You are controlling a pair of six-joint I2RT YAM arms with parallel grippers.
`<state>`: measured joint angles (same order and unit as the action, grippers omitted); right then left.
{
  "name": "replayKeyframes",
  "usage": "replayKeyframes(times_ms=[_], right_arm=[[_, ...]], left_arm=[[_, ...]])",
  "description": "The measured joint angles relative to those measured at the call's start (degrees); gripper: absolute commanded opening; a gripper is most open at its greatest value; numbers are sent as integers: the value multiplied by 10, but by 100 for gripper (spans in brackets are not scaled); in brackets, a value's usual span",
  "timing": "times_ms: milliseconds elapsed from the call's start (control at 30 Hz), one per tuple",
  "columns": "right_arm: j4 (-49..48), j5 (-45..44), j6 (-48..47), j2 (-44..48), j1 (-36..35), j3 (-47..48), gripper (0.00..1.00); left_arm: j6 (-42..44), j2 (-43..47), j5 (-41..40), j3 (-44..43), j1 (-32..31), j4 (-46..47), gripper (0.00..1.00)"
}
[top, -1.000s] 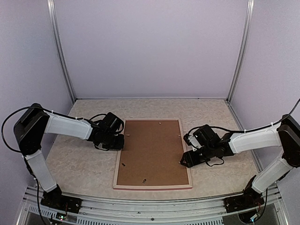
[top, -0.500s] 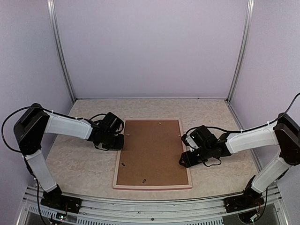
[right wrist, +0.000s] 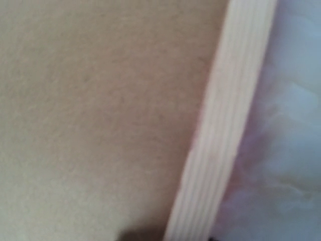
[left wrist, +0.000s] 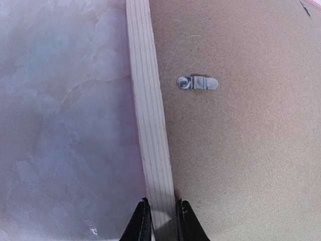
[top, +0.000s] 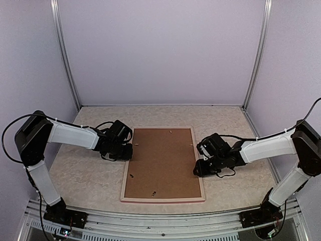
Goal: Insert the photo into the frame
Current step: Press the fastener onto the backboard.
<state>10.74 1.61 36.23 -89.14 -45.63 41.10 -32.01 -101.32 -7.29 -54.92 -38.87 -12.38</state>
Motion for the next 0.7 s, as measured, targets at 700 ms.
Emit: replayKeyframes(times_ms=[700], right_arm=[[-54, 33, 92, 6, 20, -30, 18]], left_arm=[[2, 0, -6, 0, 3, 1, 0]])
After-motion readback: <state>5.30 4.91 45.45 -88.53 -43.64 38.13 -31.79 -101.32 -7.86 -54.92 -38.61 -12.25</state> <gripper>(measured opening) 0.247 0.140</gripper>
